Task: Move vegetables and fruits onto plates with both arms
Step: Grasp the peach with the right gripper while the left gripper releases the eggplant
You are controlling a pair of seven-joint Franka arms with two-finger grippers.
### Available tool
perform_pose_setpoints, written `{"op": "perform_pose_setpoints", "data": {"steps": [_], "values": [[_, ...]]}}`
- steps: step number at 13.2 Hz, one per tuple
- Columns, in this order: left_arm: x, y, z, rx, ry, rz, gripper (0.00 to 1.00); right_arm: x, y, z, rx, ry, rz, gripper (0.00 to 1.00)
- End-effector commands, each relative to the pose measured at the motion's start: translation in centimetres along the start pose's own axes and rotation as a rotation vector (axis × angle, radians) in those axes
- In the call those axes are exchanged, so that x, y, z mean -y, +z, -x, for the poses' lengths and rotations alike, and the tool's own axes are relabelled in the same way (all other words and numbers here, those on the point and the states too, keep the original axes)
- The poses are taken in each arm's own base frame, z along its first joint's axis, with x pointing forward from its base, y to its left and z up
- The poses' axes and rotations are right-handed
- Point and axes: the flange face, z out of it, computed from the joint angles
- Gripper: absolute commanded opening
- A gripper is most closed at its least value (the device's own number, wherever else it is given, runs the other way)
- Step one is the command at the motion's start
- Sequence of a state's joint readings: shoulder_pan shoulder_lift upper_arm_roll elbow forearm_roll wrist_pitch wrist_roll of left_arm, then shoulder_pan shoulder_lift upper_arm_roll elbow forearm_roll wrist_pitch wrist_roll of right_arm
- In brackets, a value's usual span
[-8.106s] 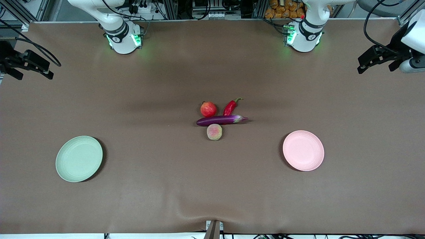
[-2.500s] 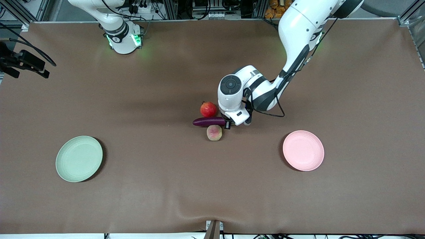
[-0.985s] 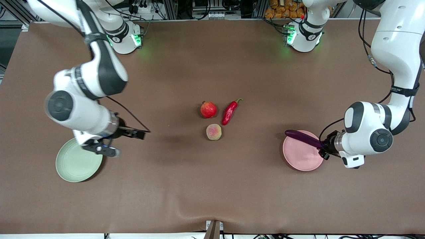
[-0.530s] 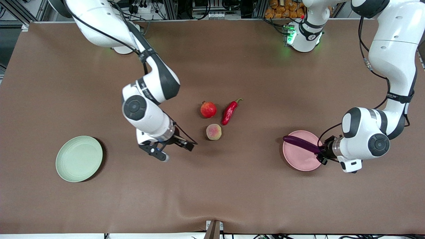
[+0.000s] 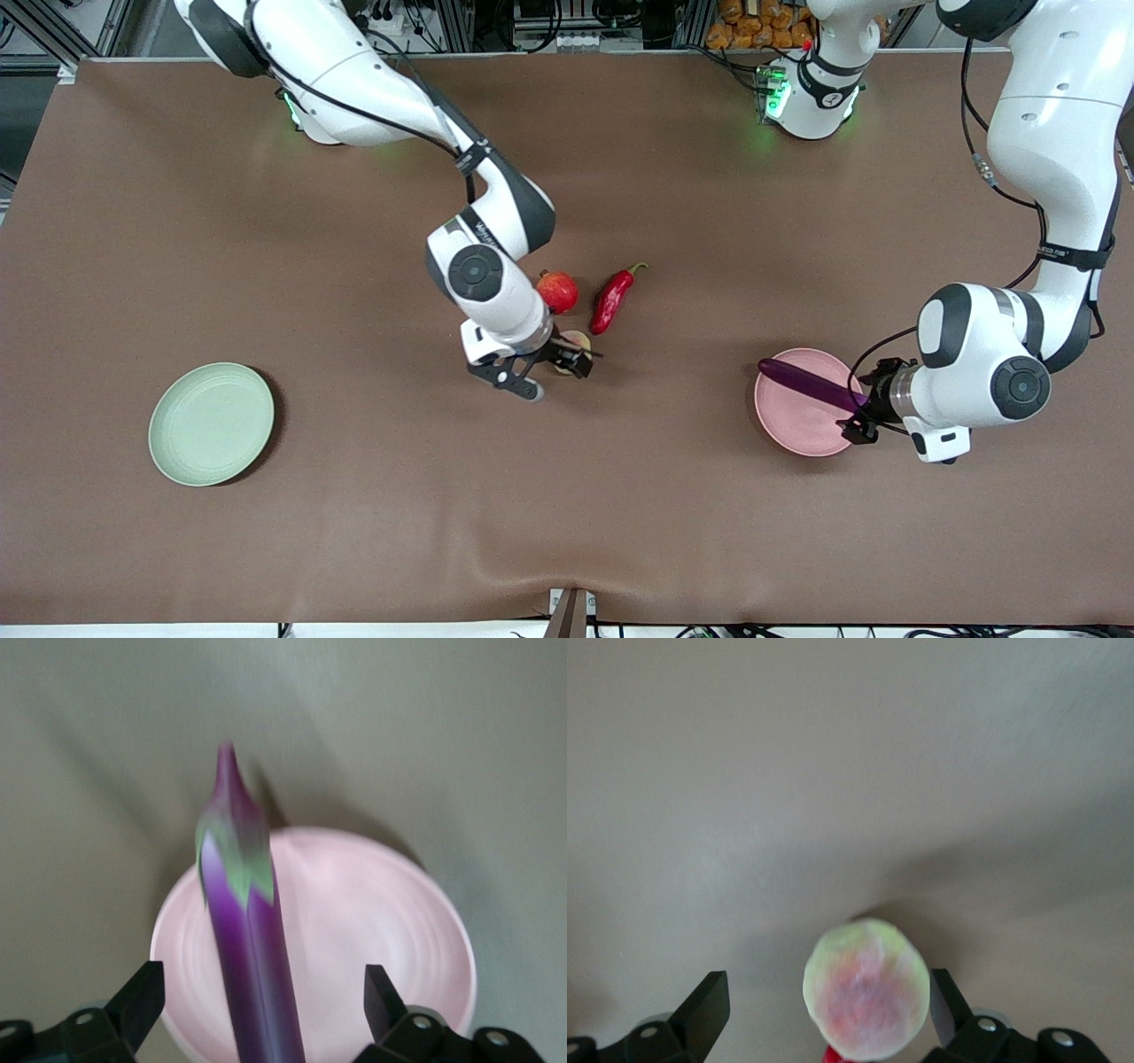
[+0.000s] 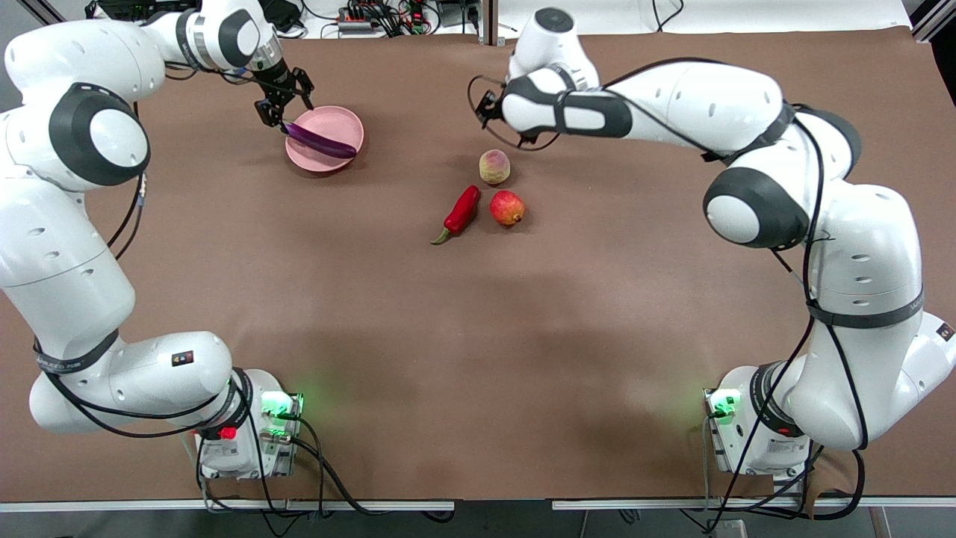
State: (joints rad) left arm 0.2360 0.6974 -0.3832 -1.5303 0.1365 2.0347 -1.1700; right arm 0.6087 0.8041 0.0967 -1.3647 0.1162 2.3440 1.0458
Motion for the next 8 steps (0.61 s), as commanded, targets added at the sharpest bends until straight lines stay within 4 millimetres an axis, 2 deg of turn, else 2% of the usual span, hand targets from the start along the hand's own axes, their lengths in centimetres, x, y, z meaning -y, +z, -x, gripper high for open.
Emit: {"op": "perform_pose_setpoints", "data": {"steps": [1,4,6,7,8], "values": [[-0.8,-3.3,4.5,0.087,0.005,0.012,1.00,0.7,1.1,0.8,-0.010,-0.017,0.018,1.00],[-1.9,-3.4,8.3,0.137,-0.053,-0.001,1.00,0.2,4.1,2.0,-0.029,-0.061,0.069,1.00],[-2.7,-2.7,10.9,0.150,-0.112,-0.018,1.00,0.0,4.7,1.9,-0.043,-0.075,0.082,1.00],[-3.0,-2.3,12.4,0.155,-0.164,-0.032,1.00,-0.2,5.2,1.8,-0.043,-0.074,0.087,0.92],[-3.3,-1.8,14.2,0.157,-0.200,-0.044,1.00,-0.3,5.5,1.8,-0.049,-0.081,0.092,0.66]]}}
